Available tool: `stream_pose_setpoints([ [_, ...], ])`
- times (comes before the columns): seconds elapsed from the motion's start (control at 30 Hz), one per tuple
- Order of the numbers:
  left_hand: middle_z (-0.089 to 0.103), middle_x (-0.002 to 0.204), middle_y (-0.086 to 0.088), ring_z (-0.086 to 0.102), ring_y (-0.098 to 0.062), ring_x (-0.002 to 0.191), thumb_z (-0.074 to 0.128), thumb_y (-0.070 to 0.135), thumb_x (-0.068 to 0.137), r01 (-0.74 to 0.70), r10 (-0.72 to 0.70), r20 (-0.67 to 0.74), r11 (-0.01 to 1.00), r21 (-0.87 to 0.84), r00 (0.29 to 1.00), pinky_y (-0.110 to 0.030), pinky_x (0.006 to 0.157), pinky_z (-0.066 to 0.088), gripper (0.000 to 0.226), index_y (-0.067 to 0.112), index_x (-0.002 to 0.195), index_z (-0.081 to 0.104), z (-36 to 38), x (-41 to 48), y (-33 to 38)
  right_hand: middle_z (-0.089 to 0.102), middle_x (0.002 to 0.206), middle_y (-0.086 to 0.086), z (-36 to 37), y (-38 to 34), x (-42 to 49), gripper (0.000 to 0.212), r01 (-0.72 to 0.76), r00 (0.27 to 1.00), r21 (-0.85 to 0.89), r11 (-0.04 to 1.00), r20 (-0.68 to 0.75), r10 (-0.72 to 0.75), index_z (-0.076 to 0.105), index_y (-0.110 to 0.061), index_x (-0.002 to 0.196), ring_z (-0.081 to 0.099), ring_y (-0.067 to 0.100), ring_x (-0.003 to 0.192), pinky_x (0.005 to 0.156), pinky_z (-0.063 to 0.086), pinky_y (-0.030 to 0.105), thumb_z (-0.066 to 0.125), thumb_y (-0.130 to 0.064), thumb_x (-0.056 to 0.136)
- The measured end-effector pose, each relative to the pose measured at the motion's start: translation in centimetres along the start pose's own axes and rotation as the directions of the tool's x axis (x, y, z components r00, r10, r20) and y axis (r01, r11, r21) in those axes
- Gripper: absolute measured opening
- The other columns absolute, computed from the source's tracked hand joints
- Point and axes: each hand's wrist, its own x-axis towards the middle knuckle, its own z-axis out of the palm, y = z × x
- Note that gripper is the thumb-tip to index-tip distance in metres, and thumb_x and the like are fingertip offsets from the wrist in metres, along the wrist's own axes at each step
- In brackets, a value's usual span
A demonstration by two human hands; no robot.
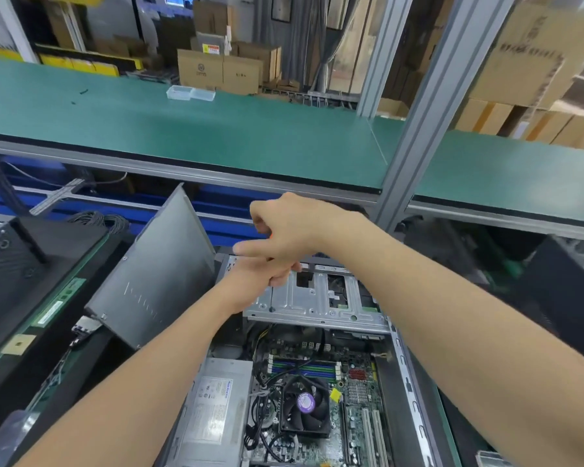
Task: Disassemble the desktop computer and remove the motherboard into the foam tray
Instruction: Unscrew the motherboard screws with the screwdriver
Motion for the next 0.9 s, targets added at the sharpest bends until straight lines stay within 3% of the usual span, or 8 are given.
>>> stream_pose_setpoints([
  [0.13,0.051,0.062,0.008,0.034,-0.005,0.056,0.051,0.017,0.085,-0.019,0.019,0.002,1.000,-0.006,1.000,-0.015,0.057,0.037,0.030,0.042,0.068,0.060,0.2,-0.3,-0.2,0.048,0.073,0.005,0.4,-3.6,1.0,0.079,-0.421,0.890,0.016,0.907,-0.183,0.417,0.054,-0.008,0.074,0.048,0.023,0.063,0.050,0.033,0.033,0.030,-0.081,0.095],
  [0.23,0.049,0.080,-0.003,0.042,-0.011,0.071,0.050,0.024,0.080,0.020,-0.011,-0.122,0.997,0.076,0.993,-0.022,0.066,0.043,0.007,0.029,0.077,0.054,-0.1,-0.1,-1.3,0.054,0.091,0.004,1.1,-4.4,2.1,0.041,-0.426,0.900,0.017,0.905,-0.093,0.425,0.064,-0.012,0.101,0.047,0.027,0.082,0.062,0.042,0.038,0.051,-0.050,0.104],
  [0.3,0.055,0.070,0.006,0.048,-0.005,0.064,0.051,0.026,0.079,0.055,-0.041,-0.194,0.996,0.068,0.980,-0.019,0.063,0.047,0.019,0.039,0.067,0.059,-0.1,0.6,-2.1,0.057,0.095,0.006,1.4,-4.0,2.1,0.013,-0.404,0.905,0.006,0.915,-0.147,0.400,0.066,-0.015,0.109,0.046,0.031,0.087,0.067,0.042,0.040,0.058,-0.021,0.100],
  [0.37,0.052,0.055,0.016,0.044,0.001,0.049,0.049,0.026,0.076,0.090,-0.082,-0.256,0.996,0.021,0.963,-0.015,0.052,0.044,0.029,0.043,0.054,0.058,0.2,1.3,-2.6,0.044,0.077,0.004,2.2,-3.2,2.0,0.008,-0.327,0.927,-0.071,0.942,-0.216,0.306,0.056,-0.013,0.089,0.048,0.032,0.081,0.066,0.041,0.039,0.059,-0.007,0.093],
  [0.43,0.039,0.045,0.014,0.032,-0.003,0.040,0.048,0.023,0.071,0.085,-0.092,-0.258,0.996,-0.039,0.962,-0.015,0.041,0.033,0.028,0.036,0.046,0.048,0.5,1.8,-2.9,0.040,0.070,0.002,2.4,-1.8,2.0,0.027,-0.199,0.959,-0.124,0.972,-0.229,0.167,0.042,-0.011,0.074,0.051,0.031,0.075,0.059,0.038,0.034,0.059,-0.010,0.094],
  [0.53,0.030,0.046,0.011,0.022,-0.007,0.043,0.057,0.025,0.067,0.030,-0.053,-0.172,0.991,-0.133,0.984,-0.021,0.042,0.025,0.022,0.034,0.049,0.048,0.4,2.2,-3.2,0.050,0.070,-0.001,1.6,0.5,1.9,0.026,0.094,0.991,-0.138,0.986,-0.084,-0.106,0.050,-0.015,0.075,0.055,0.021,0.071,0.060,0.044,0.036,0.057,-0.025,0.098],
  [0.7,0.024,0.057,0.009,0.015,-0.018,0.051,0.068,0.024,0.083,0.004,-0.004,0.002,0.987,-0.159,1.000,-0.030,0.050,0.018,0.034,0.034,0.062,0.042,-0.5,1.7,-2.4,0.056,0.086,-0.013,-0.2,2.5,2.5,0.005,0.512,0.856,-0.116,0.851,0.142,-0.496,0.065,-0.026,0.090,0.054,0.011,0.082,0.076,0.049,0.037,0.065,-0.031,0.092],
  [0.9,0.018,0.058,0.000,0.010,-0.024,0.061,0.056,0.017,0.083,0.066,-0.066,-0.043,0.998,-0.011,0.997,-0.040,0.058,0.012,0.040,0.032,0.054,0.033,0.4,1.1,-0.2,0.062,0.092,-0.013,-0.5,2.3,1.8,0.008,0.454,0.886,-0.043,0.890,0.122,-0.447,0.062,-0.027,0.096,0.056,0.009,0.086,0.077,0.052,0.036,0.066,-0.032,0.091],
])
